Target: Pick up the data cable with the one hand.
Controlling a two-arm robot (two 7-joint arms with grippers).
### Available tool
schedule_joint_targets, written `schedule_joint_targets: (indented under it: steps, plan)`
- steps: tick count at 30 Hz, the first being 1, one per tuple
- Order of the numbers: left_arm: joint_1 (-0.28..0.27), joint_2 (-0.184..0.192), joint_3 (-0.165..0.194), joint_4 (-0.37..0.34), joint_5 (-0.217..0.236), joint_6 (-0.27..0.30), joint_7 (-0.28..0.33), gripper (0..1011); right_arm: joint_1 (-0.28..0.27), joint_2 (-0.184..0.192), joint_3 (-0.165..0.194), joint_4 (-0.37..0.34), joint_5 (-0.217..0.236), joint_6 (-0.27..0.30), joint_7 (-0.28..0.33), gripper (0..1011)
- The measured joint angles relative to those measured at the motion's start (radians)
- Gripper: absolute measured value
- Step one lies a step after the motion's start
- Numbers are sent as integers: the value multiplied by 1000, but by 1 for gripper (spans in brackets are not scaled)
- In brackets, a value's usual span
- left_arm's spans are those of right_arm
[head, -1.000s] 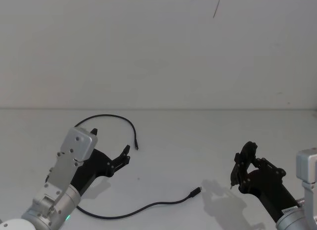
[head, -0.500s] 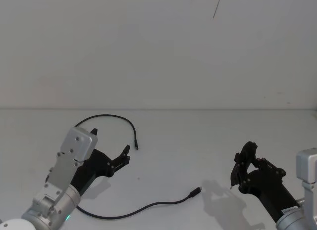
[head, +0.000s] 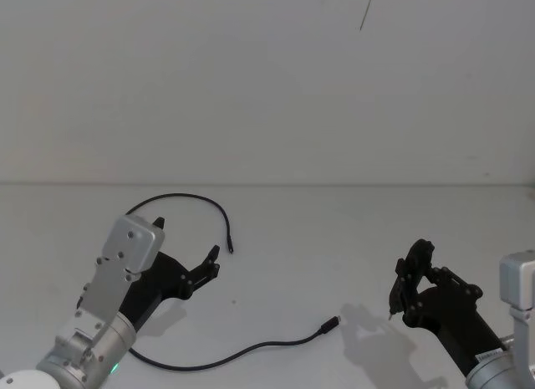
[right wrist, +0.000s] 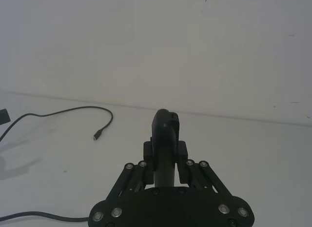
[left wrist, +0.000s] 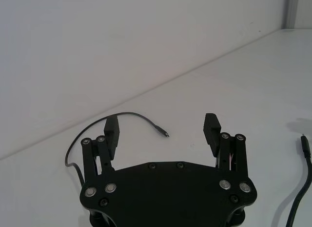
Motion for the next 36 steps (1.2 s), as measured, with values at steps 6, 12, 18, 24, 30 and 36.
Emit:
schedule_joint_targets:
  steps: [6, 12, 18, 24, 30, 36]
  plan:
    - [0, 6, 4, -6, -2, 7, -22, 1001, 0, 0, 0, 0, 0, 0, 0, 263]
    - [-3, 22, 11, -15, -11, 18, -68, 1001, 0, 0, 0, 0, 0, 0, 0, 263]
    - [-10, 54, 20, -27, -27, 32, -138, 1001, 0, 0, 0, 0, 0, 0, 0, 263]
    - [-25, 92, 30, -34, -46, 50, -229, 1001, 0, 0, 0, 0, 0, 0, 0, 263]
    - [-49, 127, 40, -33, -63, 67, -318, 1001, 0, 0, 0, 0, 0, 0, 0, 263]
    - [-98, 166, 60, -10, -79, 87, -447, 1001, 0, 0, 0, 0, 0, 0, 0, 263]
